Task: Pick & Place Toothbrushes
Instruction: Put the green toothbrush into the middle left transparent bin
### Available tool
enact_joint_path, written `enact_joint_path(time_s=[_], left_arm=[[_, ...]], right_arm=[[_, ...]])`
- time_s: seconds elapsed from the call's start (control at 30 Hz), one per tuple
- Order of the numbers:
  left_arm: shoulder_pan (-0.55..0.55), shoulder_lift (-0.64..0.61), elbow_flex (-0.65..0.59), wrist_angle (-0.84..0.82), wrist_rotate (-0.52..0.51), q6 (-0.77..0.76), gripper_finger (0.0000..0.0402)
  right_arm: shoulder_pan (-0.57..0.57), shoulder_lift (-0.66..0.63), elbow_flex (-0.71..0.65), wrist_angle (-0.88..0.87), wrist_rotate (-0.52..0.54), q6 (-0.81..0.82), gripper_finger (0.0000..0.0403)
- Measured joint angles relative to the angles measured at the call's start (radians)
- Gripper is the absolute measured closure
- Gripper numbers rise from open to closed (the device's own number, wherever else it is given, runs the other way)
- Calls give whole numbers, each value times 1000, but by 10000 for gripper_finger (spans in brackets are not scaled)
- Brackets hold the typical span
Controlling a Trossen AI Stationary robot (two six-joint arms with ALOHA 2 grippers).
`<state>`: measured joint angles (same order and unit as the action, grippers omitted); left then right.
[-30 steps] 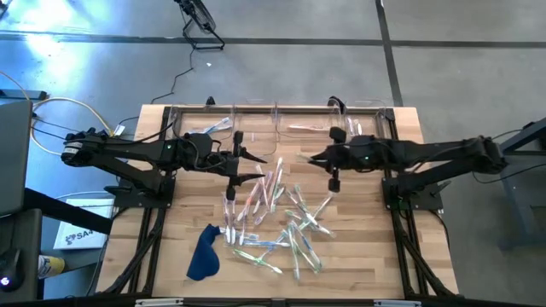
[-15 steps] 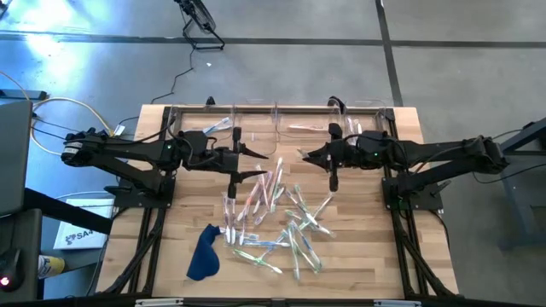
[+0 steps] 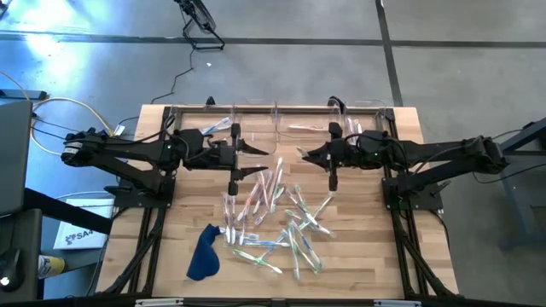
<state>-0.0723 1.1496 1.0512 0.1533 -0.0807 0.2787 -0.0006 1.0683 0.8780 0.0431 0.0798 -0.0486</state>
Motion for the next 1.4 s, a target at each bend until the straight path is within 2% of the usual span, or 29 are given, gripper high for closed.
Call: enact_joint_path(time_s=[0.3,0.4,0.8,1.13,1.4], left_arm=[[0,18,-1,30,0,-1,240],[0,40,3,76,1,-45,240],[0,90,-1,61,1,-66,240],[0,177,1,270,1,4,240],[61,217,2,313,17,-98,240]], right_arm=[[0,0,0,16,-1,16,388],[0,0,0,24,0,49,388],[0,0,0,29,-2,18,388],[0,0,0,40,-6,18,388],[0,1,0,62,-35,18,388]])
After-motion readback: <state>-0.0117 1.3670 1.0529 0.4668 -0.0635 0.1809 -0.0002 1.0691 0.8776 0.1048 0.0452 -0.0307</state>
